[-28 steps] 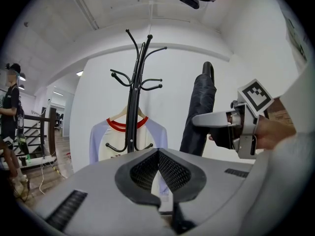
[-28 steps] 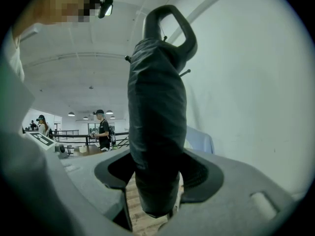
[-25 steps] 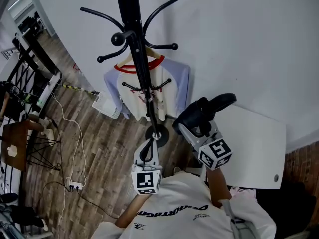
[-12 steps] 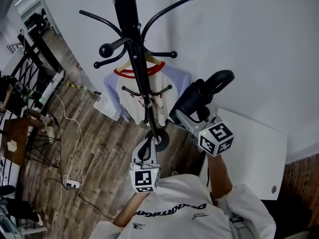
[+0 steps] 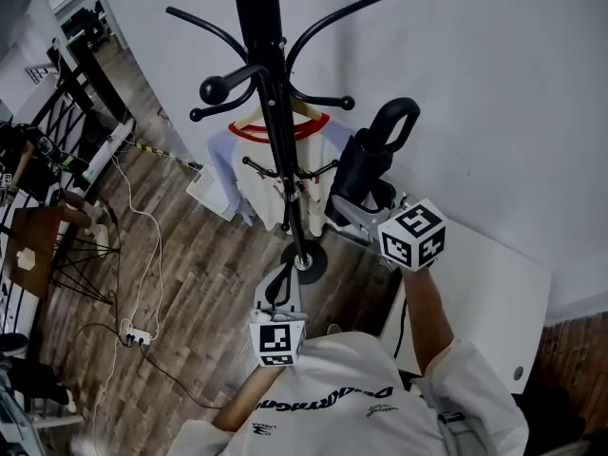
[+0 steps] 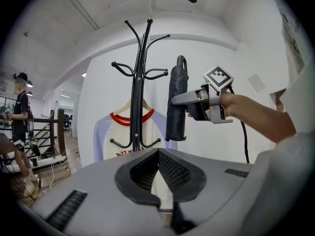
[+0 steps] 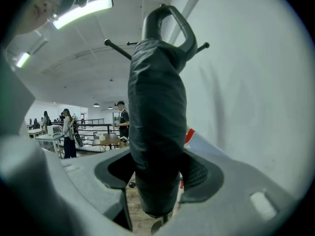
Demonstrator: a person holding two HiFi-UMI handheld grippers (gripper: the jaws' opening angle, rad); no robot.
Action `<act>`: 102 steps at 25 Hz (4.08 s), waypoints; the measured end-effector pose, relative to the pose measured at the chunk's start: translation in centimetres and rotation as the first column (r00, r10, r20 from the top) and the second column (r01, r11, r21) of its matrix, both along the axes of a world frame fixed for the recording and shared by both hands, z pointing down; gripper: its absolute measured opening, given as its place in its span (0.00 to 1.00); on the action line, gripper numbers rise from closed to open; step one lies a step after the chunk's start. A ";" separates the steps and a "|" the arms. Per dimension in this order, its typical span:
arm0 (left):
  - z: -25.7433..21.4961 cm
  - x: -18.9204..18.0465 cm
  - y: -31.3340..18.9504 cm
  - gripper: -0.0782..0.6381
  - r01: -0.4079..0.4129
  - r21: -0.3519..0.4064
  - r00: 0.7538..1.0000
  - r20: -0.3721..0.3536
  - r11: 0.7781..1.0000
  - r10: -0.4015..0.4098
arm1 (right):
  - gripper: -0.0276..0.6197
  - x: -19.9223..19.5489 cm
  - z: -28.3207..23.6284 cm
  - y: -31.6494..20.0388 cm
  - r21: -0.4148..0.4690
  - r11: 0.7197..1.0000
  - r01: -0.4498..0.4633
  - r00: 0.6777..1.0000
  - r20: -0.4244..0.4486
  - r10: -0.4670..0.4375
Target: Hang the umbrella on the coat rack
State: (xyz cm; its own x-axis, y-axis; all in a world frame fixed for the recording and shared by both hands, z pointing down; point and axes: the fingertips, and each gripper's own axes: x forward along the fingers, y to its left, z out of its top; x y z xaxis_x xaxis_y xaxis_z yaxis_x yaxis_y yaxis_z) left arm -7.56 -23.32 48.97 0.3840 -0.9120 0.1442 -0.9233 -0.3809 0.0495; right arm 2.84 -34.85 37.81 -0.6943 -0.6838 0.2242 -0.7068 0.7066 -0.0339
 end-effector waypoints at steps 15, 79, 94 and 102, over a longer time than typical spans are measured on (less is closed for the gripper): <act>0.2 -0.1 0.0 0.10 0.029 -0.007 1.000 0.004 1.000 -0.029 | 0.45 -2.2 1.8 -3.6 -0.080 0.984 0.158 0.983 -0.084 -0.165; 1.1 0.2 1.7 0.10 0.021 -0.034 1.000 -0.006 0.999 -0.021 | 0.48 -3.8 3.2 -2.5 0.277 0.959 -0.065 0.988 0.151 0.023; 1.1 0.1 1.4 0.10 0.030 -0.006 0.999 -0.009 1.000 -0.031 | 0.20 -1.9 5.9 6.3 0.196 0.968 -0.155 0.974 0.197 0.116; 1.1 0.3 1.1 0.10 0.029 0.010 1.000 -0.002 1.000 -0.029 | 0.04 -2.3 7.3 8.5 0.211 0.963 -0.165 0.973 0.194 0.124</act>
